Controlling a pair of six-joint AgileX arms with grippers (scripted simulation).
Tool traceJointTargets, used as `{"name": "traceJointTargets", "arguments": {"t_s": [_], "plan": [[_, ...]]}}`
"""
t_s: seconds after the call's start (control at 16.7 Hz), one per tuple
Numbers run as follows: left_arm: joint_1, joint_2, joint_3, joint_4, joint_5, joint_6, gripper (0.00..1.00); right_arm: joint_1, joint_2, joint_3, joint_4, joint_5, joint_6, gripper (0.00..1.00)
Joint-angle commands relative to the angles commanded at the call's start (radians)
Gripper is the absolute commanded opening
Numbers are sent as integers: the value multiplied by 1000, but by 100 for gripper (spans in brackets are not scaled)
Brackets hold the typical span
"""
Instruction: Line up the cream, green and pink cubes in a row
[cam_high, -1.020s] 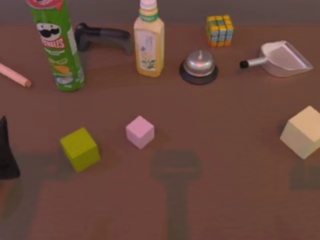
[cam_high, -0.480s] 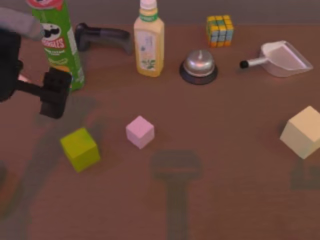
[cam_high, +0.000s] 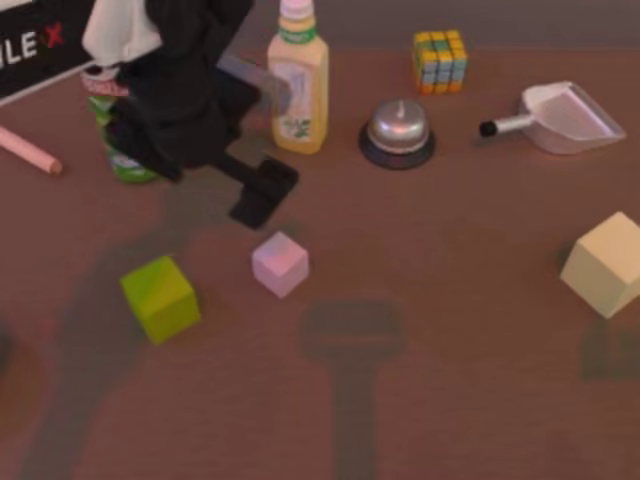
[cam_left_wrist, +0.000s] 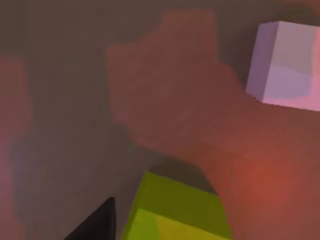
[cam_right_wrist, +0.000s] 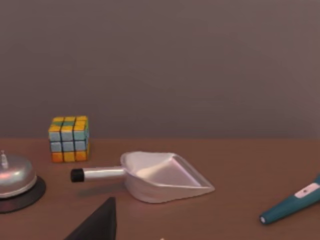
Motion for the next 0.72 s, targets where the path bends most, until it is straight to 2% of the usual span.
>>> {"name": "traceJointTargets", "arguments": {"t_s": [0.36, 0.72], "plan": [[-74, 299, 293, -157, -3, 33, 100, 0, 0, 0, 0, 0, 0, 100], [-82, 327, 325, -172, -4, 37, 100, 0, 0, 0, 0, 0, 0, 100]]}}
